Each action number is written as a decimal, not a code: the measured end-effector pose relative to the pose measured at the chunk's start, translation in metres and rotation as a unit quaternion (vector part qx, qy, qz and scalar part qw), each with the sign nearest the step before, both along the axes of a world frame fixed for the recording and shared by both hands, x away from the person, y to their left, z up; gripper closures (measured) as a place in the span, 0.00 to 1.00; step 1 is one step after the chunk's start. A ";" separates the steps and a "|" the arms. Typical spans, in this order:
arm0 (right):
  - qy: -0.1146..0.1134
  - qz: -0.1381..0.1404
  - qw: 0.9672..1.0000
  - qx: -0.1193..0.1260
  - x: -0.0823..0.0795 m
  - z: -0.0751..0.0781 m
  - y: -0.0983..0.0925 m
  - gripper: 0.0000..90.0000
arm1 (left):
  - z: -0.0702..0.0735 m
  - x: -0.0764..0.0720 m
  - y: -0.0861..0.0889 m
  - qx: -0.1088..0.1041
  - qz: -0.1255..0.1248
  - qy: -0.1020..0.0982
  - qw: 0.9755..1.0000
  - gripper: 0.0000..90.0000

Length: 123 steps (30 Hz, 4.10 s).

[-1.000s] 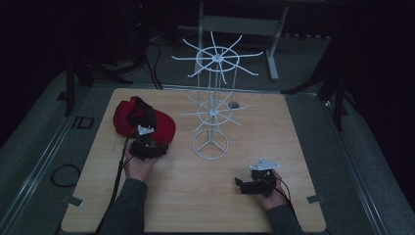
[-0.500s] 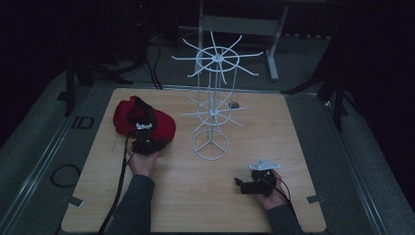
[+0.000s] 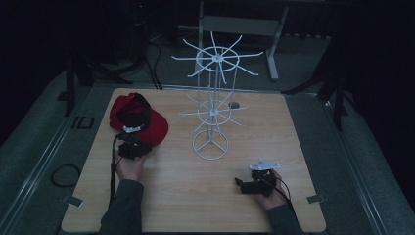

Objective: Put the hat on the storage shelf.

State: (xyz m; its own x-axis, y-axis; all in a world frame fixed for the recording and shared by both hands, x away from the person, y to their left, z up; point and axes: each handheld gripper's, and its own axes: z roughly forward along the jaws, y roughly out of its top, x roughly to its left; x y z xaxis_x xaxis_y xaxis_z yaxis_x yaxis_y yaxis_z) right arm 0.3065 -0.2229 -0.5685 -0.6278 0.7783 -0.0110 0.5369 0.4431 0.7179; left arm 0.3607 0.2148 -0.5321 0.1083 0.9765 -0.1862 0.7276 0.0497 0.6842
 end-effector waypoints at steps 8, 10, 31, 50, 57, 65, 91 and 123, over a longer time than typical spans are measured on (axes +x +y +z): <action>0.000 0.000 1.000 0.000 0.000 0.000 0.000 0.14 | -0.012 0.017 -0.004 -0.044 0.009 0.007 0.999 0.53; 0.000 0.000 1.000 0.000 0.000 0.000 0.000 0.14 | -0.015 0.022 -0.005 -0.048 0.015 0.008 0.999 0.52; 0.000 0.000 1.000 0.001 0.000 0.000 0.000 0.14 | -0.017 0.026 -0.001 -0.029 0.000 -0.020 0.999 0.93; 0.000 0.000 1.000 0.001 0.000 0.000 0.000 0.14 | -0.016 0.016 0.000 -0.024 -0.016 -0.074 0.997 0.96; 0.000 0.000 1.000 0.001 0.000 0.000 0.000 0.14 | -0.004 0.012 0.002 -0.035 -0.016 -0.092 0.995 0.96; 0.000 0.000 1.000 0.000 0.000 0.000 0.000 0.14 | 0.011 0.007 0.006 -0.042 -0.014 -0.110 0.993 0.96; -0.001 0.000 1.000 0.000 0.000 0.000 0.000 0.14 | 0.065 -0.012 0.004 -0.051 -0.022 -0.165 0.985 0.96; -0.001 0.000 1.000 0.000 0.000 0.000 0.000 0.14 | 0.100 -0.034 -0.001 -0.068 -0.039 -0.212 0.974 0.95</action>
State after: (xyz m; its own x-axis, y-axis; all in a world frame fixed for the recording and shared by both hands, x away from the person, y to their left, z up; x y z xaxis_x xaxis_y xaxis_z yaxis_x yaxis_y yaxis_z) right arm 0.3067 -0.2229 -0.5684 -0.6276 0.7785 -0.0119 0.5355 0.4428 0.7191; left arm 0.3266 0.2136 -0.4323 0.2769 0.9316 -0.2353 0.3864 0.1162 0.9150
